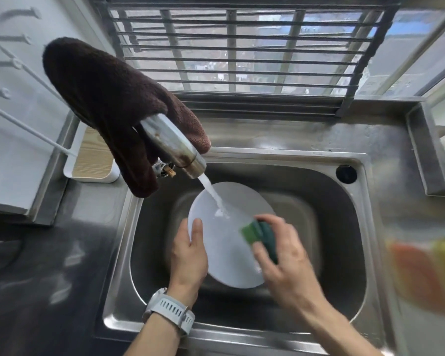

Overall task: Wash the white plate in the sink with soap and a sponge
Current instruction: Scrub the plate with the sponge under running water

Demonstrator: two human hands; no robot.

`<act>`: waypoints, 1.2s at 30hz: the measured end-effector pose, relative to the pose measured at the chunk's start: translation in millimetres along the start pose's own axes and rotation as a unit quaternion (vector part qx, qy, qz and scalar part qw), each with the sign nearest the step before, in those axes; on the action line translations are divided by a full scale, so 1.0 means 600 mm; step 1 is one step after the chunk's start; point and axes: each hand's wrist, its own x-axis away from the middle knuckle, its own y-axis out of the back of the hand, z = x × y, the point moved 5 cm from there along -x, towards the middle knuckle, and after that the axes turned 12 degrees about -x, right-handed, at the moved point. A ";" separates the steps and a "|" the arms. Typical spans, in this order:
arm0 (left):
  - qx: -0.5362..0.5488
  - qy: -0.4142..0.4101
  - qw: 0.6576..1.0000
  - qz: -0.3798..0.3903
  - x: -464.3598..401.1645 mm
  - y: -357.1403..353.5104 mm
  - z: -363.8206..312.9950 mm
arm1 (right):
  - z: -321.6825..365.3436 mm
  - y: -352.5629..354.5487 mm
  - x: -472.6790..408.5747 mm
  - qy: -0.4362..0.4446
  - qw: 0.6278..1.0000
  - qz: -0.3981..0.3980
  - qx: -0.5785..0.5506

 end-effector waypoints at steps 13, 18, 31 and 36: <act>0.083 0.054 0.995 -0.005 -0.001 0.007 0.010 | -0.059 -0.002 -0.124 0.071 0.939 -0.012 0.336; 0.039 0.039 0.998 -0.025 -0.001 0.006 0.007 | -0.067 -0.005 -0.005 0.020 0.963 0.020 0.266; -0.006 0.035 0.999 0.005 0.024 0.013 0.008 | -0.093 0.028 -0.154 -0.039 0.952 -0.064 0.297; -0.001 0.049 0.999 0.010 0.015 0.026 0.018 | -0.166 0.062 -0.171 -0.101 0.887 -0.001 0.451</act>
